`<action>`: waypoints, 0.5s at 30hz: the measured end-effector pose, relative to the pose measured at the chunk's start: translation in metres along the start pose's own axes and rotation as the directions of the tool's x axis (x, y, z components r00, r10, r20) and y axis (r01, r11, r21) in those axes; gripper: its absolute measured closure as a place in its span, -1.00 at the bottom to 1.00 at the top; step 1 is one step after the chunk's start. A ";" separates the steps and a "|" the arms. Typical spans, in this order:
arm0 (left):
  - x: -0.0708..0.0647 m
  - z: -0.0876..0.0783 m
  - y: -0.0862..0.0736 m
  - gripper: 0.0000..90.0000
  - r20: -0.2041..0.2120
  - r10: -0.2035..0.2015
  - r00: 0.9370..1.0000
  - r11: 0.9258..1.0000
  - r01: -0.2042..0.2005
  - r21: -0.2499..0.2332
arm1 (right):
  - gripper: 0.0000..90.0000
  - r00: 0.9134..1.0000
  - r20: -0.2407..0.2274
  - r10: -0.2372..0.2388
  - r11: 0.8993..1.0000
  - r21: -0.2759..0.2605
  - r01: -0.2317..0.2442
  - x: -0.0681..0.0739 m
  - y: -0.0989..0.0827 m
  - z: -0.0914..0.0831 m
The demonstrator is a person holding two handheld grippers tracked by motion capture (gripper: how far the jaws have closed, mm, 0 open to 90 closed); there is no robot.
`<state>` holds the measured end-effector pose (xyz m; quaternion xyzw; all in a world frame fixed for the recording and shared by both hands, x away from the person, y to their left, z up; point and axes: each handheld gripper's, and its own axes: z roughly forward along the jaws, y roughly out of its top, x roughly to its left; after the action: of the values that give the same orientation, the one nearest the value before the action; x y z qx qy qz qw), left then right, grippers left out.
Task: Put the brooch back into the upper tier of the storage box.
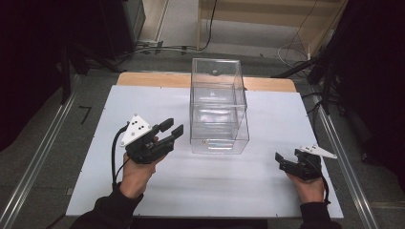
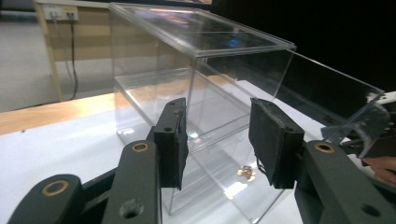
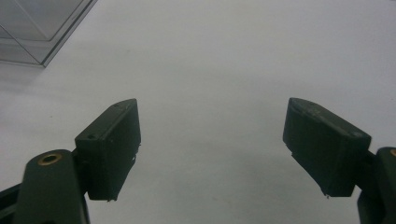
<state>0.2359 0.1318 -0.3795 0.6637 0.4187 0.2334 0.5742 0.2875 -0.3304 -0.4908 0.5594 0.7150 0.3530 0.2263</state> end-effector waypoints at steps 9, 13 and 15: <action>0.011 0.001 -0.014 0.07 -0.065 0.007 0.998 0.999 -0.004 0.037 | -0.62 1.000 0.002 0.003 1.000 -0.009 -0.003 0.000 0.000 -0.001; 0.017 0.003 -0.023 -0.08 -0.099 0.004 0.995 0.998 0.002 0.056 | -0.62 1.000 -0.001 0.002 1.000 -0.010 -0.002 0.000 0.000 -0.001; 0.020 0.004 -0.029 -0.10 -0.111 -0.002 0.994 0.998 0.009 0.070 | -0.62 1.000 -0.002 0.003 1.000 -0.009 -0.003 0.000 0.000 -0.001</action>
<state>0.2420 0.1459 -0.4114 0.6683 0.4595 0.2534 0.5272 0.2866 -0.3305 -0.4899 0.5589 0.7130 0.3570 0.2276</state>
